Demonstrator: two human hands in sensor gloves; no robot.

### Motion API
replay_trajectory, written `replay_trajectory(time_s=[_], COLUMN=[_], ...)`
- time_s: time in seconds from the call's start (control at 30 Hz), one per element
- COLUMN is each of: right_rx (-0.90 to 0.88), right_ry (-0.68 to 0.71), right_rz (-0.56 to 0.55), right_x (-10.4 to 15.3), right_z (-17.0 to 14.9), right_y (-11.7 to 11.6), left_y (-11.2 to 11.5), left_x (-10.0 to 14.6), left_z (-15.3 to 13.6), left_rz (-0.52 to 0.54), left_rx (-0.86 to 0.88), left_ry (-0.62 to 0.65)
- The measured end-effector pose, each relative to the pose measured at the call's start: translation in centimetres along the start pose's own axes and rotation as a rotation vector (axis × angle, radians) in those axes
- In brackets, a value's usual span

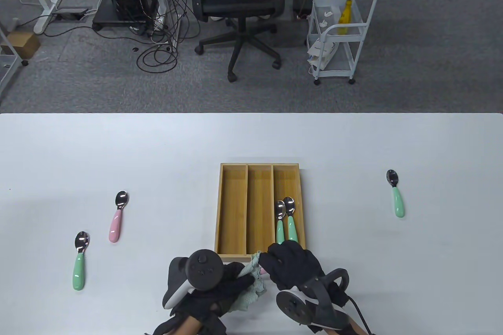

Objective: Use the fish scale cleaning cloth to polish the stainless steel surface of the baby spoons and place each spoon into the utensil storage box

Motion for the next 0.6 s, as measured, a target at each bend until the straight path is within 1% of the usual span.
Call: replay_trajectory(time_s=[0.1,0.27,0.43,0.5,0.6], right_rx=[-0.020,-0.078,-0.147,-0.145,-0.108], right_ry=[-0.001,0.024,0.066,0.080,0.082], right_rz=[-0.014,-0.003,0.007,0.001,-0.011], right_x=[0.1,0.2,0.4,0.5,0.6], right_z=[0.0,0.6,1.8,2.3,2.4], right_y=[0.3,0.1,-0.1,0.0,0.3], left_y=[-1.4,-2.8,-4.0,-4.2,-4.0], left_x=[0.0,0.1,0.6,0.8,0.9], left_z=[-0.3,-1.4,-2.3,-2.5,-2.6], left_rz=[0.102,0.183,0.296,0.322,0.307], left_rx=[0.031,0.144,0.221,0.234,0.259], left_ry=[-0.008,-0.056,-0.112,-0.127,-0.144])
Point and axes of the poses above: the tracker on the back of each hand, its own z axis roughly to the thumb side, its own x axis roughly from the fingertips to the wrist, y = z × x, the point moved 5 cm from there along -x, roughly from the wrist to the fingertips, and after that the axes turned 15 degrees about z, right-handed, at the moved point
